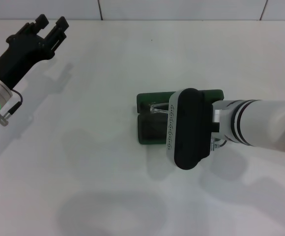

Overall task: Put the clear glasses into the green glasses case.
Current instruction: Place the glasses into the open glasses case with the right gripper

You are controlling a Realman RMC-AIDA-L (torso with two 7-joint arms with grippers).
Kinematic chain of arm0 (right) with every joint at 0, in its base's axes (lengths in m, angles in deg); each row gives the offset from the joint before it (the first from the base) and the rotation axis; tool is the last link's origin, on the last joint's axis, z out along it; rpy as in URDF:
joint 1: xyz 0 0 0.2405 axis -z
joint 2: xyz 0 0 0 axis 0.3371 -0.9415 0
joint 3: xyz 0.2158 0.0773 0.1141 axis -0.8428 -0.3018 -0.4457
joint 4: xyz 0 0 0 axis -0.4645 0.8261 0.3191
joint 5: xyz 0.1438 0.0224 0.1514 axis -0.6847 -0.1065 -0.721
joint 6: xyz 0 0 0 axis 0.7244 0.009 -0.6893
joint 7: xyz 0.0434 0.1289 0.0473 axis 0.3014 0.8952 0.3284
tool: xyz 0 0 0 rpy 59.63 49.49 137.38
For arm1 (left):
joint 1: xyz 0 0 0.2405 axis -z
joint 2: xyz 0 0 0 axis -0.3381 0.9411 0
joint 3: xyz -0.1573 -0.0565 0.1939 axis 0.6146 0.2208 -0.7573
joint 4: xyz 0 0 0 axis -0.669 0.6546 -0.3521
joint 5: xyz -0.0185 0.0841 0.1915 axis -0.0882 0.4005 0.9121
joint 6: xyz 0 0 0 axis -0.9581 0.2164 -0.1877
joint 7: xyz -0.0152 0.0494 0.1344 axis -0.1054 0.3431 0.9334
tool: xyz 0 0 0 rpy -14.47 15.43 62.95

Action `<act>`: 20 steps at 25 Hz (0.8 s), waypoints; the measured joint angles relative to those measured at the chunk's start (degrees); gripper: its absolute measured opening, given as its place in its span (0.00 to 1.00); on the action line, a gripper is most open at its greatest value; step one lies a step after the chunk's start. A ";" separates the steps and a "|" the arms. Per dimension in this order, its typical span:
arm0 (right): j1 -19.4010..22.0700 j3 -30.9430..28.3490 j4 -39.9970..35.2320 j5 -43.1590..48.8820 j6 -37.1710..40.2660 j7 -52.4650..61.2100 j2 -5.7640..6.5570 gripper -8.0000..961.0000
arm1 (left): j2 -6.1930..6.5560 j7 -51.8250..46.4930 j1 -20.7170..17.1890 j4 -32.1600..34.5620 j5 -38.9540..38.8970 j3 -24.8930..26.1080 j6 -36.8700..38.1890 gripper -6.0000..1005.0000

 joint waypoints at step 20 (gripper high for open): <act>0.16 -1.55 -3.59 -0.23 6.03 0.35 0.00 0.23 | 0.00 -0.03 0.00 -0.05 0.65 0.00 0.16 0.60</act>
